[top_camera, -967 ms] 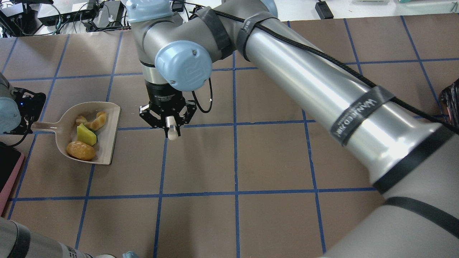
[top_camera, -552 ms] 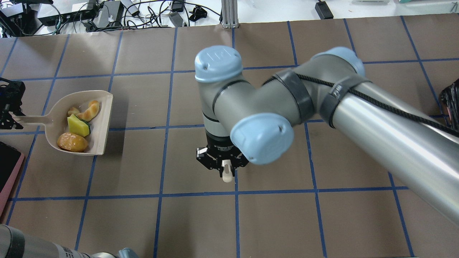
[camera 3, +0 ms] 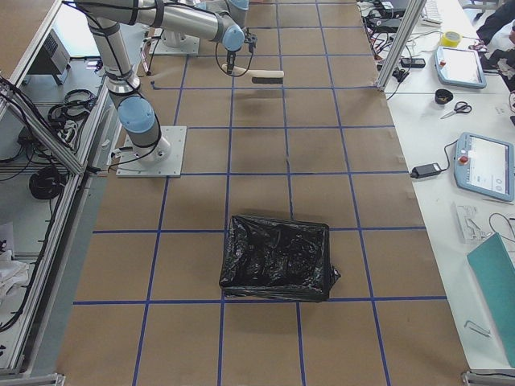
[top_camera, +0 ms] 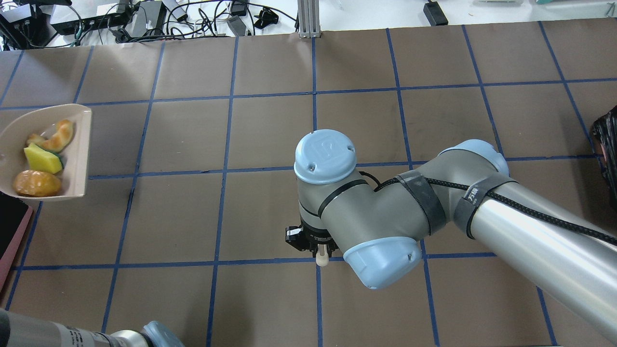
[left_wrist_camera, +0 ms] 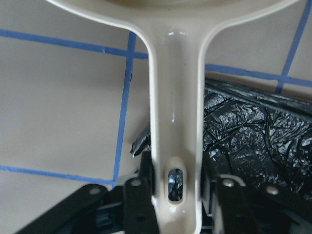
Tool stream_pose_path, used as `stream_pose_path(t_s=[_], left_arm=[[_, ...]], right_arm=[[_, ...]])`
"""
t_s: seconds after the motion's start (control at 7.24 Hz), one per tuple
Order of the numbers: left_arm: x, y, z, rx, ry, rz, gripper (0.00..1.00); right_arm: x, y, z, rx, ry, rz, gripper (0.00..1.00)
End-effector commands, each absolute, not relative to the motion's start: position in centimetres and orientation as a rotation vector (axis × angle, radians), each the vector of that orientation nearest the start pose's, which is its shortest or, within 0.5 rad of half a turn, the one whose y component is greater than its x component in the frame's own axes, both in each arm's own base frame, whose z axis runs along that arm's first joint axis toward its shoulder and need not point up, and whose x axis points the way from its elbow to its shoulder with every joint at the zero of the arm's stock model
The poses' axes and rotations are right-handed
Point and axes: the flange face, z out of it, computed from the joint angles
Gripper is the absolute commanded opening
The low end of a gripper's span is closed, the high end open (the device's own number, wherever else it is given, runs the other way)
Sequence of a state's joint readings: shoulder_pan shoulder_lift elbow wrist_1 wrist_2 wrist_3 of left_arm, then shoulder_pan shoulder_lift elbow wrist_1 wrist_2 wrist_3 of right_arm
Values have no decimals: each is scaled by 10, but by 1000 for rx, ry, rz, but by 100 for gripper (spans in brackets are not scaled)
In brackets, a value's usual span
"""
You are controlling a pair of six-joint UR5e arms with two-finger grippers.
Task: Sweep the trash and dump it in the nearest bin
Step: 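Lift the loaded dustpan toward the bin with the left gripper while the right withdraws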
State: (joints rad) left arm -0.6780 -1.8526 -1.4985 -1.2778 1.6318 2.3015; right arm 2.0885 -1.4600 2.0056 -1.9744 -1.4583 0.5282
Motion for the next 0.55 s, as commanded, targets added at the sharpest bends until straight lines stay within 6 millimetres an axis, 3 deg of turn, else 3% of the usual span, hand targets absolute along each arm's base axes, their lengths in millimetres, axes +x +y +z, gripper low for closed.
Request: stream_pose_path(t_s=[0.0,0.14,0.41], left_arm=[[475,-425,426,1874,2361,121,0],[500,-404,428,1929,2305,141,0],[550,-374,443,1957,2179,230,0]], right_arm=[[375,-317,249,21,3134,331,0],[382,-311,238,-19,3147,358,0],[385,-304,236,-51,3152,362,0]])
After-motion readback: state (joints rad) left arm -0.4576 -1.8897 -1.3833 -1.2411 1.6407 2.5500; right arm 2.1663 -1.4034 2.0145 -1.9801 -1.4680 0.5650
